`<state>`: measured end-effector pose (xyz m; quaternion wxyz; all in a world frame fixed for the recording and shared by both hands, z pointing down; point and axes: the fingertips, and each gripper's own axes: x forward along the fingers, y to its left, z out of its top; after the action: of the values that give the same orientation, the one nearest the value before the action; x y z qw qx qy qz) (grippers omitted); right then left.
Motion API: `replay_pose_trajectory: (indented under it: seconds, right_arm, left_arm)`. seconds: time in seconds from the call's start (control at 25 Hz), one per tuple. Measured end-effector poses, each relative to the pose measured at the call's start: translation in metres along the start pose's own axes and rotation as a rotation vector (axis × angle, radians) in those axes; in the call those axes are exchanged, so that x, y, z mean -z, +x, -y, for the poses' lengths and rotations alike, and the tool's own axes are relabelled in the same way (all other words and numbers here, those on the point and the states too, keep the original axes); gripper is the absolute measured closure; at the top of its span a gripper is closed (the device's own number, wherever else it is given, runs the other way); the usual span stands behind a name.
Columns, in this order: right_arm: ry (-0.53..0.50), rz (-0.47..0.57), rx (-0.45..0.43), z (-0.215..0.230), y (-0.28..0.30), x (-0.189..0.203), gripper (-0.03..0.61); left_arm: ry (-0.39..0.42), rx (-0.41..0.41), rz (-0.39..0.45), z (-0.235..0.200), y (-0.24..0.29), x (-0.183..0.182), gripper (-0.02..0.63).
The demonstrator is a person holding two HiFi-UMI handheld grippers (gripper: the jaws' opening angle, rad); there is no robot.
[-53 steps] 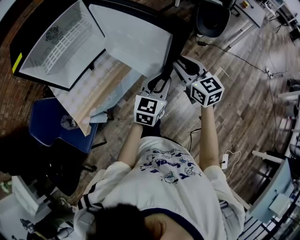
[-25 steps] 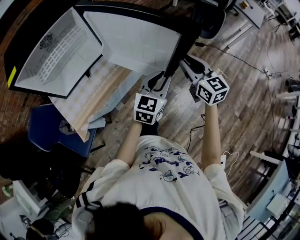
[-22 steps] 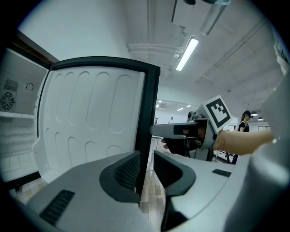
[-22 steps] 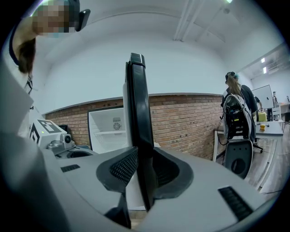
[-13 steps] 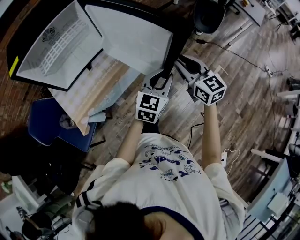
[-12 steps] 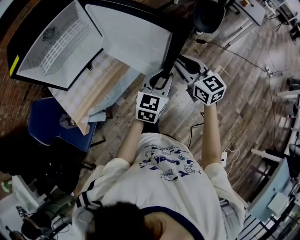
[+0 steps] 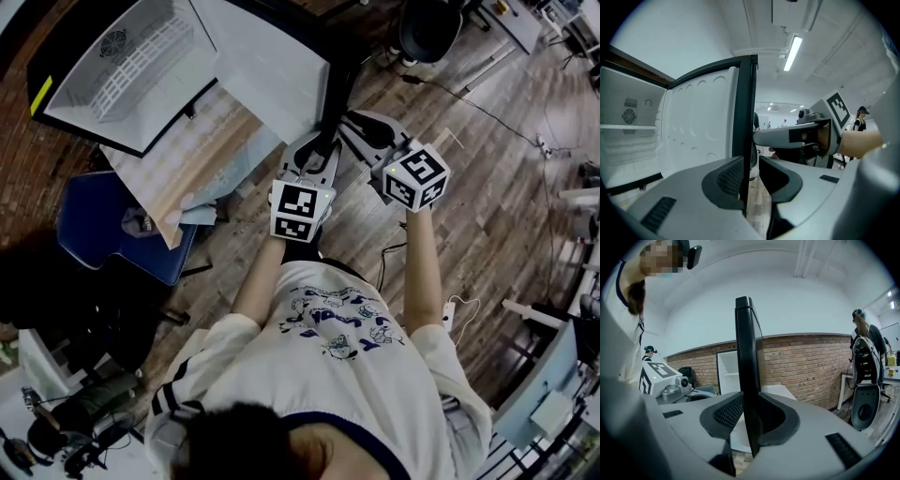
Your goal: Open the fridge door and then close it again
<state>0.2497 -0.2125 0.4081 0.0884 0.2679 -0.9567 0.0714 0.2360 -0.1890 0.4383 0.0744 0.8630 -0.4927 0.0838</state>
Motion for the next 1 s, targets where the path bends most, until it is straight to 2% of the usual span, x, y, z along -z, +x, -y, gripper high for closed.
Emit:
replay_pose_trajectory:
  seconds: [0.28,0.48,1.0]
  right_arm:
    - [-0.018,-0.016,-0.121,-0.048,0.009,0.004,0.5]
    - [-0.055,-0.041,-0.232,-0.088,0.023,0.007,0.5]
    - [-0.129,-0.063,-0.419,-0.193,0.082,0.005,0.5]
  left_arm:
    - [-0.007,-0.065,-0.006,-0.009,-0.038,0.009,0.511]
    - [-0.004,-0.156,-0.016,-0.028,-0.07,0.019,0.509]
    - [-0.065,-0.353,-0.016,-0.095,-0.156,0.041,0.5]
